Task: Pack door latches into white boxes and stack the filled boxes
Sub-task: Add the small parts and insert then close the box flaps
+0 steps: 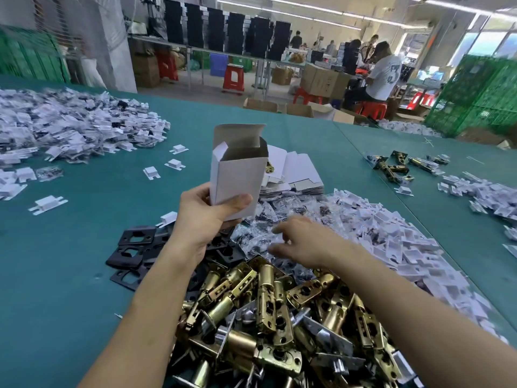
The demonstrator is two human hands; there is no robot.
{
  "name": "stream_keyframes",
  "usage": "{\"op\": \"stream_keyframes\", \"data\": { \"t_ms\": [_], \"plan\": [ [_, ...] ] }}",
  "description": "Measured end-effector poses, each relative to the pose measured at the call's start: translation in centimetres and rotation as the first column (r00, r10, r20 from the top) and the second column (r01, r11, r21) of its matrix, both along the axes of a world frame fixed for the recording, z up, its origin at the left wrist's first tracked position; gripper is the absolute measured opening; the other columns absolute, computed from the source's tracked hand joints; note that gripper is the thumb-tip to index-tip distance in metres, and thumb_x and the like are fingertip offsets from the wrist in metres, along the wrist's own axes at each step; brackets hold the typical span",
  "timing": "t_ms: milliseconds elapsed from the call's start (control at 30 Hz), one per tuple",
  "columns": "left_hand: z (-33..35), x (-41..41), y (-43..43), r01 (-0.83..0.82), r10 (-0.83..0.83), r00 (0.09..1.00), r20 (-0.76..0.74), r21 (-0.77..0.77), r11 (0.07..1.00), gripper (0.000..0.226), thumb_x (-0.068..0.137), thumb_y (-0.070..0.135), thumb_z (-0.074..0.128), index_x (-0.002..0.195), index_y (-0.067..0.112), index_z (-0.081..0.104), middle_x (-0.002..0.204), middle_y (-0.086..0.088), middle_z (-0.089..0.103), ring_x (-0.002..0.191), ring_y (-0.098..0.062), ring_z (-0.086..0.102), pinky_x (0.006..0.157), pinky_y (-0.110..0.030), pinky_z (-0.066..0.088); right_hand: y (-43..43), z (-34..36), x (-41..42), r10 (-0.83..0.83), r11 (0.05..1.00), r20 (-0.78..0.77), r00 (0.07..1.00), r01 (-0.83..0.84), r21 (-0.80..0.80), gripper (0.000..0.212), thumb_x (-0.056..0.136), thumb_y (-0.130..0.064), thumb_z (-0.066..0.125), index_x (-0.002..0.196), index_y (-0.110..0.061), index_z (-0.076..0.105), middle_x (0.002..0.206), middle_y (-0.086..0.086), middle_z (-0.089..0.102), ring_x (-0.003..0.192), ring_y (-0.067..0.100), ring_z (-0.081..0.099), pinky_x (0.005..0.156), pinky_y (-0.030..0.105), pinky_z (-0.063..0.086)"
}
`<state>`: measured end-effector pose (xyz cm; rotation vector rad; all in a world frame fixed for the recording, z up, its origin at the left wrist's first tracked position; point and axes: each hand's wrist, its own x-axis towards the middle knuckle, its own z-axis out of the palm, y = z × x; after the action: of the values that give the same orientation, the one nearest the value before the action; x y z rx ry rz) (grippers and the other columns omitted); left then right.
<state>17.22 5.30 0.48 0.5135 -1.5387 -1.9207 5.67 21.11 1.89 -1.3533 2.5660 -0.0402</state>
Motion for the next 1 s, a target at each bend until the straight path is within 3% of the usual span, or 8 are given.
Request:
{"op": "stream_keyframes", "data": {
  "t_ms": [100,200,367,500,600,667,767,1000],
  "plan": [
    [-0.1,0.0,0.1,0.041,-0.041,0.999,-0.007,-0.039,0.998,0.041,0.035,0.035,0.092,0.074,0.03,0.08,0.086,-0.001,0.078,0.09,-0.031,0.075,0.073,-0.042,0.064,-1.2,-0.6,0.3,-0.025,1.0,-0.033,0.999,0.026,0.017,0.044,0.09,-0.053,0.062,0.106,-0.012,0.071,0.111,0.006,0.062,0.105,0.022,0.059,0.091,0.039,0.05],
    [-0.1,-0.1,0.1,0.072,-0.073,0.997,-0.022,-0.034,0.997,0.045,0.034,0.033,0.092,0.078,0.032,0.08,0.087,-0.001,0.078,0.088,-0.029,0.075,0.07,-0.039,0.064,-1.7,-0.6,0.5,-0.016,0.994,-0.027,1.0,0.014,-0.105,0.028,0.085,-0.039,0.074,0.104,-0.02,0.071,0.11,0.0,0.061,0.102,0.017,0.058,0.087,0.035,0.051],
    [-0.6,-0.1,-0.4,0.065,-0.064,0.998,-0.014,0.029,0.997,0.049,0.032,0.031,0.093,0.078,0.023,0.079,0.087,-0.003,0.078,0.081,-0.028,0.076,0.063,-0.033,0.062,-0.9,1.4,-0.1,-0.045,0.922,0.226,0.973,0.128,-0.366,0.017,0.09,-0.011,0.069,0.085,-0.02,0.056,0.094,0.0,0.065,0.083,0.017,0.064,0.069,0.023,0.051],
    [-0.9,-0.1,-0.6,0.088,-0.09,0.994,0.057,0.029,0.996,0.06,0.035,0.032,0.093,0.092,0.02,0.077,0.092,-0.002,0.078,0.085,-0.022,0.076,0.063,-0.032,0.061,1.0,6.2,0.1,0.183,0.574,0.336,0.924,0.177,-0.8,0.019,0.088,0.003,0.066,0.09,-0.013,0.057,0.088,0.01,0.069,0.076,0.019,0.069,0.064,0.022,0.054],
    [-0.9,-0.2,-0.2,0.129,-0.133,0.986,0.102,0.037,0.991,0.065,0.035,0.032,0.093,0.096,0.017,0.078,0.096,-0.006,0.078,0.087,-0.025,0.076,0.065,-0.035,0.062,0.8,9.0,1.0,0.299,0.371,0.162,0.941,0.042,-0.928,0.021,0.088,0.002,0.067,0.102,-0.01,0.056,0.086,0.006,0.07,0.075,0.014,0.069,0.066,0.022,0.055],
    [-0.8,-0.2,0.0,0.164,-0.168,0.98,0.109,0.045,0.985,0.063,0.033,0.031,0.094,0.093,0.017,0.079,0.096,-0.007,0.078,0.085,-0.026,0.076,0.064,-0.034,0.061,0.0,9.8,1.5,0.221,0.381,-0.053,0.974,-0.136,-0.915,0.019,0.089,-0.003,0.069,0.104,-0.008,0.06,0.086,0.001,0.07,0.076,0.013,0.069,0.069,0.026,0.057],
    [-0.5,-0.1,0.1,0.229,-0.233,0.968,0.093,0.051,0.972,0.054,0.036,0.03,0.095,0.087,0.019,0.081,0.094,-0.007,0.078,0.083,-0.025,0.076,0.062,-0.032,0.06,-0.9,9.9,1.9,0.121,0.539,-0.299,0.946,-0.316,-0.781,0.008,0.088,-0.011,0.072,0.095,-0.012,0.068,0.082,-0.003,0.069,0.075,0.011,0.065,0.066,0.028,0.053],
    [-0.1,0.2,0.4,0.259,-0.261,0.961,0.092,0.026,0.965,0.051,0.038,0.032,0.093,0.086,0.022,0.082,0.093,-0.006,0.078,0.082,-0.024,0.076,0.062,-0.033,0.06,-1.4,9.4,1.8,0.152,0.671,-0.199,0.968,-0.249,-0.698,0.007,0.088,-0.025,0.073,0.087,-0.018,0.072,0.079,-0.006,0.068,0.079,0.014,0.058,0.075,0.039,0.048]
  ]
}}
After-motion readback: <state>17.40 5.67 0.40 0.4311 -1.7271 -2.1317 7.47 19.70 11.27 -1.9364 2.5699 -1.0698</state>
